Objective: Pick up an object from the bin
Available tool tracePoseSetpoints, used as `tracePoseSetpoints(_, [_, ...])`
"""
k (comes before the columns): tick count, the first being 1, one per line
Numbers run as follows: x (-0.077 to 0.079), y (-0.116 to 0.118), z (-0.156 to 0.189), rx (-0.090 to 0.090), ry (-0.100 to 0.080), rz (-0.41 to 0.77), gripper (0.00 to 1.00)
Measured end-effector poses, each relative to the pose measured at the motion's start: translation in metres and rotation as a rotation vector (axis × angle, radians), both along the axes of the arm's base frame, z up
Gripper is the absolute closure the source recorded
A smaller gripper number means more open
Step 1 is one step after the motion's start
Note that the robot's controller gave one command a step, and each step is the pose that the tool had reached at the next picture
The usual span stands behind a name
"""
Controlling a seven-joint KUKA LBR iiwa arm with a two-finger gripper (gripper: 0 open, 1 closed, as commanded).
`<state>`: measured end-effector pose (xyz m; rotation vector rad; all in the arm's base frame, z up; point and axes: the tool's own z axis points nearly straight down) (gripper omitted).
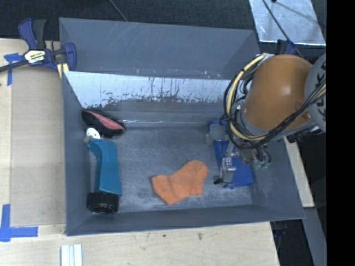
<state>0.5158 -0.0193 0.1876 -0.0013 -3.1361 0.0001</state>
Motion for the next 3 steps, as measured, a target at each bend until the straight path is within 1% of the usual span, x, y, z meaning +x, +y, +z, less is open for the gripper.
tracePoseSetpoints(1, [0.002, 0.000, 0.005, 0.000, -0.009, 0.000, 0.00])
tracePoseSetpoints(2, [-0.018, 0.026, -0.035, 0.000, -0.010, 0.333, 0.00])
tracePoseSetpoints(3, [-0.033, 0.050, -0.055, 0.002, -0.005, 0.331, 0.00])
